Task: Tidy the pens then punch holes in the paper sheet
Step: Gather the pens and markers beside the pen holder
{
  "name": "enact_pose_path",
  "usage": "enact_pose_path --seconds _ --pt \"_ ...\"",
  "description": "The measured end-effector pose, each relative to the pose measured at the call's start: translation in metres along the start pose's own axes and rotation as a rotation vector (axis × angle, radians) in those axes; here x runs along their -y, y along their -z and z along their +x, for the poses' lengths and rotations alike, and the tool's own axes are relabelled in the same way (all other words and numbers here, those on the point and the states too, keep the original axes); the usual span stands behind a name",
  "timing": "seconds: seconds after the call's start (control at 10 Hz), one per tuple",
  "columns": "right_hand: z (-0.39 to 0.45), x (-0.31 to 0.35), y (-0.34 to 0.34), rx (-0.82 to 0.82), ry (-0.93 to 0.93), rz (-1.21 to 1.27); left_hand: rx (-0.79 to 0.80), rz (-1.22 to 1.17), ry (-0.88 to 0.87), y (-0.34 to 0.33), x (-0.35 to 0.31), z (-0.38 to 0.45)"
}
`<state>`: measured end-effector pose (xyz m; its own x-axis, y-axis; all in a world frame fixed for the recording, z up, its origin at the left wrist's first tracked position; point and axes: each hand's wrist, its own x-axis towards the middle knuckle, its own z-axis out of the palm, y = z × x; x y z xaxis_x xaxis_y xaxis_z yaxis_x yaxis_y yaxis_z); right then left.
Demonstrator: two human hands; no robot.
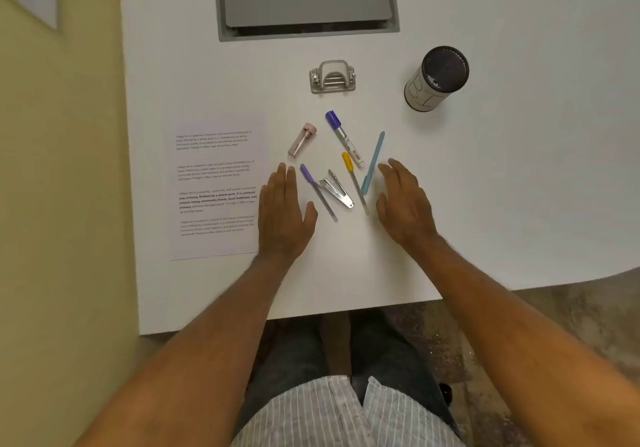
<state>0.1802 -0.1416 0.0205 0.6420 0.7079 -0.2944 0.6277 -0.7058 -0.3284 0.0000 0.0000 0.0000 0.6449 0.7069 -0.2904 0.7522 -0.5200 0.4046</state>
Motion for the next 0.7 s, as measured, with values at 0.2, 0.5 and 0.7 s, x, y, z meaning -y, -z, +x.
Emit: enact_pose_path --seconds 0.2,0.5,0.7 --pt "0.028 -0.014 -0.005 0.103 0.107 -0.018 -0.113 -0.235 0.177 -0.014 -0.019 0.025" --pt "0.051 -0.044 -0.018 0.093 0.332 -0.106 -0.022 -0.360 0.540 -0.016 -0.032 0.074" --pt "0.062 -0.056 -0.019 -0.038 0.532 -0.236 -0.001 -0.258 0.578 -0.017 -0.031 0.086"
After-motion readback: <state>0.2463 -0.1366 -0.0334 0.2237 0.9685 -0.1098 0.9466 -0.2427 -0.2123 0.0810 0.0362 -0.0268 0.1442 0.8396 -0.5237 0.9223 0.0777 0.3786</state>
